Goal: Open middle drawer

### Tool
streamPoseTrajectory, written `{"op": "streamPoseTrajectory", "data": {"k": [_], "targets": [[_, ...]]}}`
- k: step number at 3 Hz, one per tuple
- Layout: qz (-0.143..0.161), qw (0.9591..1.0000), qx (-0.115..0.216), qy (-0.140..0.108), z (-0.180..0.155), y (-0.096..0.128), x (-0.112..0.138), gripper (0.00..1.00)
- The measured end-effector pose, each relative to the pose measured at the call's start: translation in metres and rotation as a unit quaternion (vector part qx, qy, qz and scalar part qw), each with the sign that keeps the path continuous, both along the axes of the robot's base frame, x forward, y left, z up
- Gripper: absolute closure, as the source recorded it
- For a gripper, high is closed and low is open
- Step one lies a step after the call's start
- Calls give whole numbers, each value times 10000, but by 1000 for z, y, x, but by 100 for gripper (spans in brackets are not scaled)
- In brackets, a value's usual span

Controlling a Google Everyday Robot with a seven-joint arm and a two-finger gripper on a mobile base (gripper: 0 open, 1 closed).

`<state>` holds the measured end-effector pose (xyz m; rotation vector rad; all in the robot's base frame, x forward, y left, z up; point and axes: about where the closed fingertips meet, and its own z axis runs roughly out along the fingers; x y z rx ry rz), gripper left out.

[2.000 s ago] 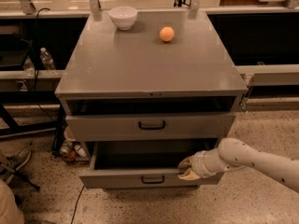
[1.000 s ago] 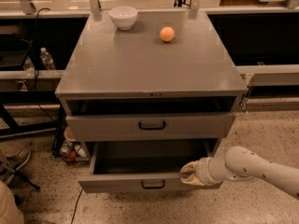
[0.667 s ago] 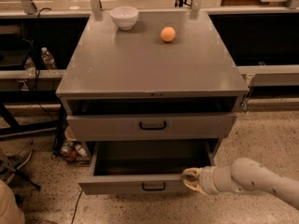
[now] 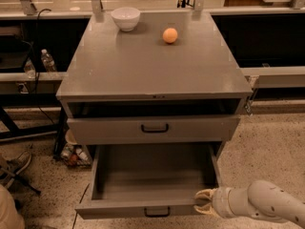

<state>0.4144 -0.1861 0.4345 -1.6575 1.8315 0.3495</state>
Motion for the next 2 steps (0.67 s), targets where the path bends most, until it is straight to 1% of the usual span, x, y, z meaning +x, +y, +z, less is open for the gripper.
{"op": "streamPoseTrajectory", "data": {"k": [1,2], "targets": [[17,10000,11,10,-1,2,0,33],[26,10000,17,16,-1,3,-1,9]]}}
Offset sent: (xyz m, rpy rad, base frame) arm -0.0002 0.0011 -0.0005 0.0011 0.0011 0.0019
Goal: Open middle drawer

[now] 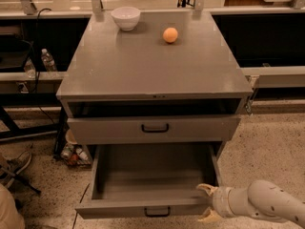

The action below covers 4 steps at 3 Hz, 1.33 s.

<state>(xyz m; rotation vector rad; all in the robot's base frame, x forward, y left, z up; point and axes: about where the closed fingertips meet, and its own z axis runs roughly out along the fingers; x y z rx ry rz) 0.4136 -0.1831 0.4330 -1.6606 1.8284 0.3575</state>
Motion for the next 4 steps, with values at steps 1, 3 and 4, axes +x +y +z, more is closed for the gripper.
{"op": "streamPoseTrajectory", "data": {"k": [1,3,4], "targets": [[132,9998,97,121,-1,-1,6,0],[53,9998,16,211,26,-46,37,0],[-265,9993,-273,30,56,-77,46,0]]}}
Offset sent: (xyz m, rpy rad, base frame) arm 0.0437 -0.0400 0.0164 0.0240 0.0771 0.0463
